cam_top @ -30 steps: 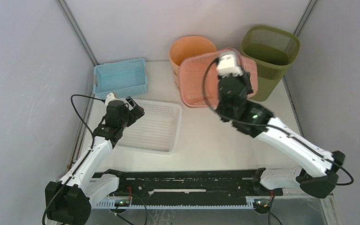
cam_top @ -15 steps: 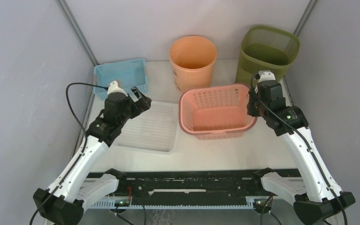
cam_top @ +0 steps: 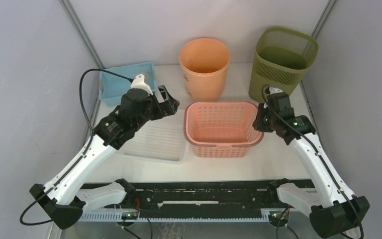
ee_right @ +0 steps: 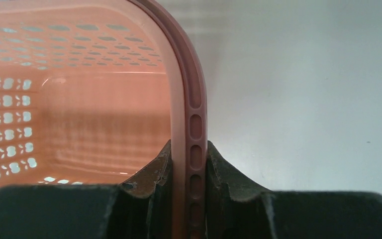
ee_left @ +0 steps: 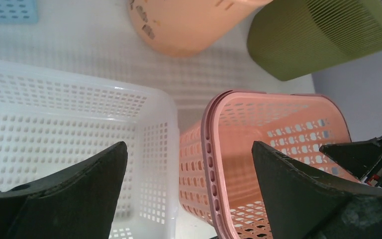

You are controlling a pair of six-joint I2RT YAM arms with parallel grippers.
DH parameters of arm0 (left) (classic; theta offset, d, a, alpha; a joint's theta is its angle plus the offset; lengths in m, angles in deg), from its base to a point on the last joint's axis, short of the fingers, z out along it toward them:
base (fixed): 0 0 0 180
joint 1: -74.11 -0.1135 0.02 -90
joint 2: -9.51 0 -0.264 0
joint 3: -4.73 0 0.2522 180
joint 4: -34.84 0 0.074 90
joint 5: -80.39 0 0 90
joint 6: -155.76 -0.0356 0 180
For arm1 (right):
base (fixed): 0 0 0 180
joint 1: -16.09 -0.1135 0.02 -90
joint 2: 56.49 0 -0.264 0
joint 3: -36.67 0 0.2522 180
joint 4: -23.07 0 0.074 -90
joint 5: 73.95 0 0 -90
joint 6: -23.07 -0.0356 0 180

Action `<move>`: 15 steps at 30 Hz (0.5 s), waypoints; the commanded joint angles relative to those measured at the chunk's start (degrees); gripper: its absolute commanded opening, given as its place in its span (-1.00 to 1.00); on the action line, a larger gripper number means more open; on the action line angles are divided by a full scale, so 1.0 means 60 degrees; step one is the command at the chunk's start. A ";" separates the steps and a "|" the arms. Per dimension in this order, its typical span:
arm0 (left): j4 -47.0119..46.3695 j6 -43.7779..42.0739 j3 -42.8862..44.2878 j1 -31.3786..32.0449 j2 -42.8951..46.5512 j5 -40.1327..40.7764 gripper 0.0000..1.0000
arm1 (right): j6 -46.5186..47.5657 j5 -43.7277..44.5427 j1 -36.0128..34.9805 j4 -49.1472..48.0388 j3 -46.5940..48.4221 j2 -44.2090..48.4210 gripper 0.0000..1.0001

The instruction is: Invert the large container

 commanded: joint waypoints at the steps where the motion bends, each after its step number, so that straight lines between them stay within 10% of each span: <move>1: 0.0372 -0.0225 0.0447 0.0075 -0.0002 0.0612 0.99 | -0.1216 -0.0065 -0.0546 -0.2059 -0.0996 -0.0143 -1.00; 15: 0.0830 -0.0377 0.0609 0.0058 0.0230 0.1051 0.99 | -0.2642 0.0646 -0.3344 -0.4793 -0.0448 -0.3269 -1.00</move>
